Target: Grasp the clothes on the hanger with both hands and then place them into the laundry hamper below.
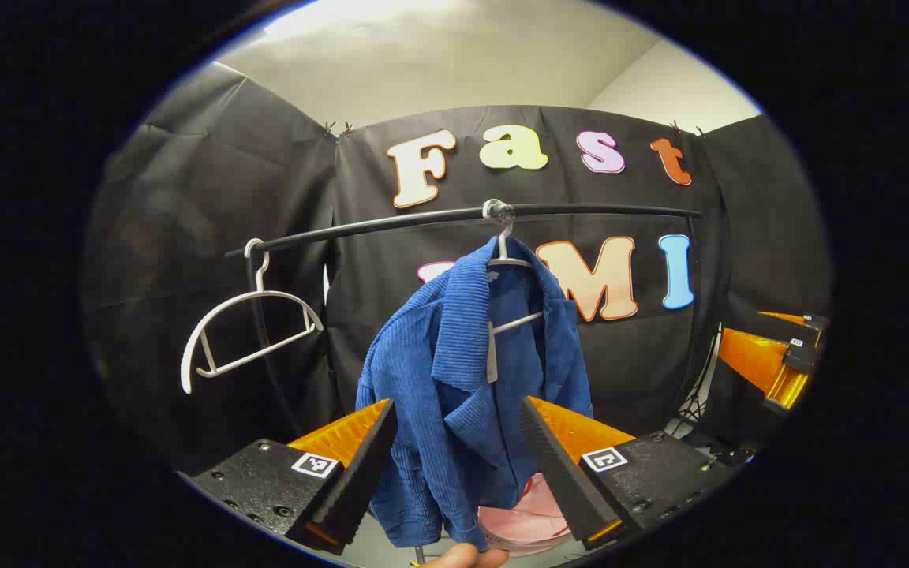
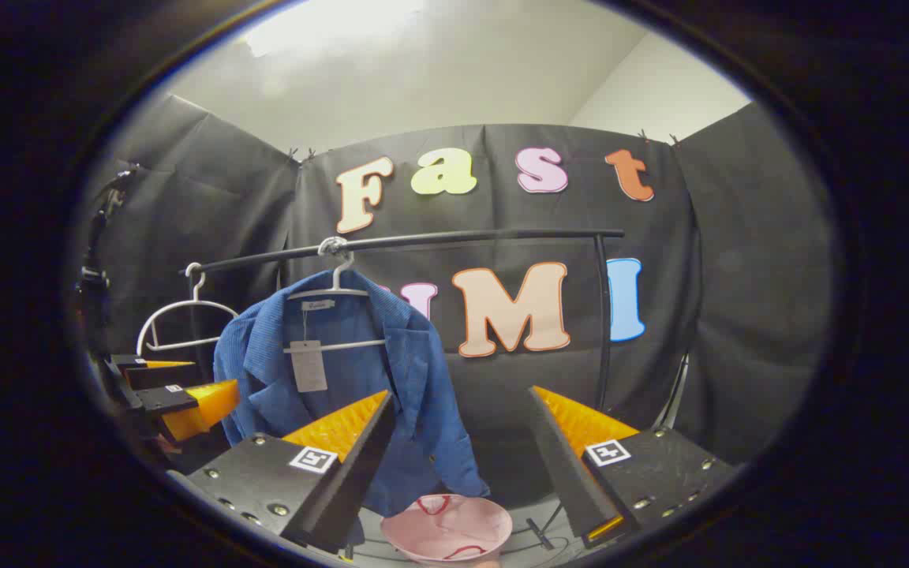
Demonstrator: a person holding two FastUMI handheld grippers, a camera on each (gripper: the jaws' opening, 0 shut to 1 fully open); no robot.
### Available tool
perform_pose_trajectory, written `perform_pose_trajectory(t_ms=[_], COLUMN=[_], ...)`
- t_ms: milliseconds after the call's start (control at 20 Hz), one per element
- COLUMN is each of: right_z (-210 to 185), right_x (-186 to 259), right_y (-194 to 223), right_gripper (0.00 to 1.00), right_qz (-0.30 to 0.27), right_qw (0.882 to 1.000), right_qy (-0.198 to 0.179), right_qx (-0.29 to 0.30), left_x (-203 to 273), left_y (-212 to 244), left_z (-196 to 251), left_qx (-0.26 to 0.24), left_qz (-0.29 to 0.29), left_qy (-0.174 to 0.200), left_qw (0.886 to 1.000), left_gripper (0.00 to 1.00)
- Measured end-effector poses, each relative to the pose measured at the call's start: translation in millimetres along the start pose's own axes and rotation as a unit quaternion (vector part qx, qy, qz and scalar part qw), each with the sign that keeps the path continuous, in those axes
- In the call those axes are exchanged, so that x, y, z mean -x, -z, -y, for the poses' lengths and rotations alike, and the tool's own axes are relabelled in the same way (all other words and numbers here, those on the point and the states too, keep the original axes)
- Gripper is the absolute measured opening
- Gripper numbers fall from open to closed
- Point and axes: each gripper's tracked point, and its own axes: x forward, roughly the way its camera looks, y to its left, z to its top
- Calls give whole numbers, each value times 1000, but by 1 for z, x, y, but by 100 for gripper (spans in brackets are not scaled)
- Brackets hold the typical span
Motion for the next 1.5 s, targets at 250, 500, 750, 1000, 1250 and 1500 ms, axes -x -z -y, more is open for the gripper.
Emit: perform_pose_trajectory(t_ms=[250,500,750,1000,1250,1500], right_z=[-1,7,25,26,27,33], right_x=[-4,1,-3,-16,-26,-36], right_y=[4,-9,-15,-1,5,12], right_gripper=[98,98,98,99,98,98], right_qz=[-6,13,21,6,2,-11], right_qw=[1000,1000,999,1000,1000,1000], right_qy=[-14,-2,14,5,-10,-16], right_qx=[-2,-14,-20,-21,-16,-22], left_x=[7,12,4,-17,-48,-75], left_y=[2,2,2,11,21,47], left_z=[9,17,25,26,24,23], left_qx=[-5,0,0,-6,-7,-7], left_qz=[0,-1,6,3,8,-4], left_qy=[-5,-11,-6,-24,-53,-84], left_qw=[1000,1000,1000,1000,999,996], left_gripper=[96,98,100,96,100,96])
